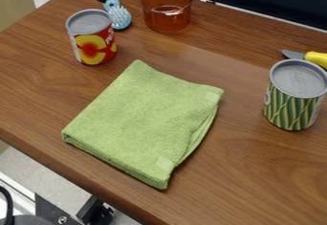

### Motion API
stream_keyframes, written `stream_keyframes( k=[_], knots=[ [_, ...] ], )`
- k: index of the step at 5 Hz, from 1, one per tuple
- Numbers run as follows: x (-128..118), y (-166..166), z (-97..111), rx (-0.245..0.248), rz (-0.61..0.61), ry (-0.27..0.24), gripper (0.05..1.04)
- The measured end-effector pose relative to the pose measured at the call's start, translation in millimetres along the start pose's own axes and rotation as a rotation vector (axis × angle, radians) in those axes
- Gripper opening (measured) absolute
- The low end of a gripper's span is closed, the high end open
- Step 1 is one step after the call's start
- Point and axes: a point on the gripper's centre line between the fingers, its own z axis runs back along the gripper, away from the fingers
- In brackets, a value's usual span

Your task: Moved a tin can to the upper mid of the

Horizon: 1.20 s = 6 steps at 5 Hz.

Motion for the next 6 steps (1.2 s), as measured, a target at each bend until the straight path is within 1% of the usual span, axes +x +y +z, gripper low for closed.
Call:
stream_keyframes(
  k=[1,2,3,4,5,6],
  knots=[
    [-5.3,2.7,-9.4,0.021,-0.011,0.032,0.995],
    [-6.3,13.3,-10.4,0.066,-0.169,0.066,0.995],
    [0.9,26.5,-10.4,0.076,-0.382,0.070,0.995],
    [8.2,44.7,-10.9,0.074,-0.524,0.090,0.995],
    [18.2,64.9,-3.0,0.034,-0.734,0.128,0.995],
    [19.5,84.6,-1.8,-0.043,-0.952,0.161,0.995]
  ],
)
